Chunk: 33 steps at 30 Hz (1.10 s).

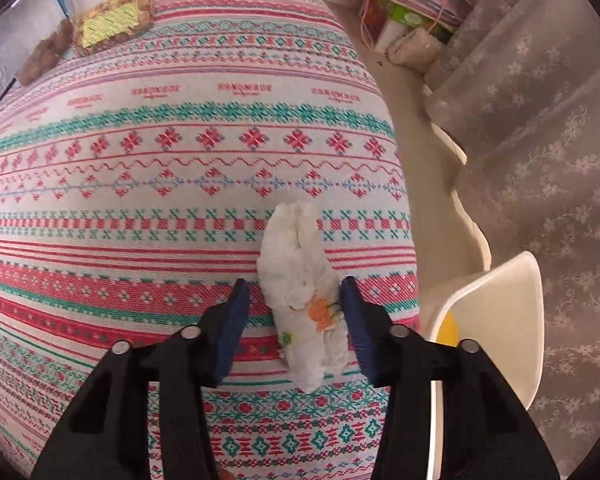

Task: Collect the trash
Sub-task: 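Lift the milk carton with the right gripper while the left grasps the white crumpled tissue, then carry the carton and tissue over the bin and open both grippers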

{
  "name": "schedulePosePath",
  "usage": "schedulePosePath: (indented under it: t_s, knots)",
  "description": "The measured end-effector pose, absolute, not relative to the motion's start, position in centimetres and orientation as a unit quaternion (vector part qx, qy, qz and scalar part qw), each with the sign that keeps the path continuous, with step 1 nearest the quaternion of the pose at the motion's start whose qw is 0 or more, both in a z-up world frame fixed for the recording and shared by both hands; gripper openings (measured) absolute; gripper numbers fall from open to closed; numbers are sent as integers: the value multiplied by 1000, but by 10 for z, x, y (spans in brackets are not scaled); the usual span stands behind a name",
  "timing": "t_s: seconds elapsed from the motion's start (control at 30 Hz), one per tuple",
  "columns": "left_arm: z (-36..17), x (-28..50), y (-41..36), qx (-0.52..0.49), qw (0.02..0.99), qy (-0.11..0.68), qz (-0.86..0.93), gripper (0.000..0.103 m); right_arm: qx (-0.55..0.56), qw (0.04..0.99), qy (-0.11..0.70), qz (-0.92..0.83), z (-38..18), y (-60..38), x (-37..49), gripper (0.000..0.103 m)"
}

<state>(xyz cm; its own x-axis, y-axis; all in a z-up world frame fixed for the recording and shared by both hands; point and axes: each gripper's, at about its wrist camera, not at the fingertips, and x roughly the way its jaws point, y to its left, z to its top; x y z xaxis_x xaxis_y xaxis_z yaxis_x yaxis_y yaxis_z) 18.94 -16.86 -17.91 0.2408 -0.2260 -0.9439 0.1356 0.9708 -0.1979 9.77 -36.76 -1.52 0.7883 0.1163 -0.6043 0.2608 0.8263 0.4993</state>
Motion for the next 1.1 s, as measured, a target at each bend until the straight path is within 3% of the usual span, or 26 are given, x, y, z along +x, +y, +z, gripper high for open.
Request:
schedulePosePath:
  t_s: [0.2, 0.53, 0.57, 0.6, 0.67, 0.77, 1.1]
  knots:
    - [-149, 172, -151, -1, 823, 552, -132, 36, 292, 899, 325, -27, -14, -360, 101, 48]
    - [-62, 167, -78, -57, 875, 466, -116, 36, 254, 916, 304, -66, 2, -364, 80, 49]
    - [-54, 165, -76, -62, 880, 456, -120, 36, 244, 919, 300, -81, 4, -367, 75, 56]
    - [-47, 161, -76, -65, 884, 446, -125, 36, 234, 921, 295, -101, 6, -371, 71, 70]
    - [-34, 154, -79, -70, 889, 429, -140, 36, 223, 924, 278, -140, 10, -383, 59, 84]
    - [-21, 142, -103, -71, 891, 415, -171, 36, 220, 919, 260, -197, 14, -406, 43, 97]
    - [-17, 93, -214, -50, 865, 410, -285, 37, 187, 899, 241, -313, 19, -468, -7, 96]
